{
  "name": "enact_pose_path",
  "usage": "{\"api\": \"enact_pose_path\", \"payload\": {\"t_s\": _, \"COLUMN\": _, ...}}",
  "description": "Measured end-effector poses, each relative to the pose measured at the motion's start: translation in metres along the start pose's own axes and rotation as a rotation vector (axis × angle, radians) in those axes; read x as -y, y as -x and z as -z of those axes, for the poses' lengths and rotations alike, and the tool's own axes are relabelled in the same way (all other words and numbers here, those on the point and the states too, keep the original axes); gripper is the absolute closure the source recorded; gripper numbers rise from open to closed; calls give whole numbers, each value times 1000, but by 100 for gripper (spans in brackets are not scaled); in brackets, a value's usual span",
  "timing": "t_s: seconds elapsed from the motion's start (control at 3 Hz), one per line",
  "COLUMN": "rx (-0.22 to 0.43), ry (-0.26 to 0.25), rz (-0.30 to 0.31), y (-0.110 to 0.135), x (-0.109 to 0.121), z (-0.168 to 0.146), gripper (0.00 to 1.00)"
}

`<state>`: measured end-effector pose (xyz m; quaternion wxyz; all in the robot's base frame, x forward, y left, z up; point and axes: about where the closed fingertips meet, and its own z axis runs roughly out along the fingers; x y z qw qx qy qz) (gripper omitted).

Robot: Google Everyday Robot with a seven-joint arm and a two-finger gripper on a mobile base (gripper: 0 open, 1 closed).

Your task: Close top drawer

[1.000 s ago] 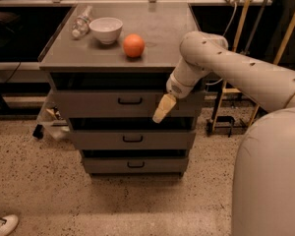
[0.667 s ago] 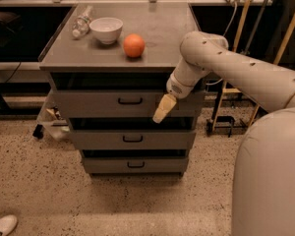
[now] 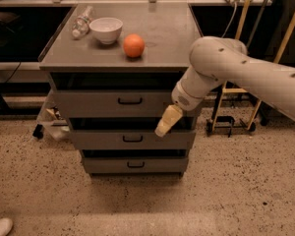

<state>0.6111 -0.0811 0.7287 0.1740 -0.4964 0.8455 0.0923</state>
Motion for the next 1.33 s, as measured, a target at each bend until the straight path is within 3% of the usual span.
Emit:
{"api": "enact_pose_path", "payload": {"t_s": 0.33, "rx": 127, "ry": -92, "rz": -134, "y": -2, "x": -53, "z": 58, "gripper": 0}}
{"api": "enact_pose_path", "payload": {"t_s": 0.67, "rx": 281, "ry": -132, "rz": -301, "y": 12, "x": -129, "z": 100, "gripper": 0}}
{"api": "enact_pose_path", "payload": {"t_s": 1.0, "rx": 335, "ry": -154, "rz": -340, "y": 17, "x": -164, "z": 111, "gripper": 0}}
{"api": "enact_pose_path", "payload": {"t_s": 1.33, "rx": 335, "ry": -154, "rz": -340, "y": 17, "x": -164, "z": 111, "gripper": 0}}
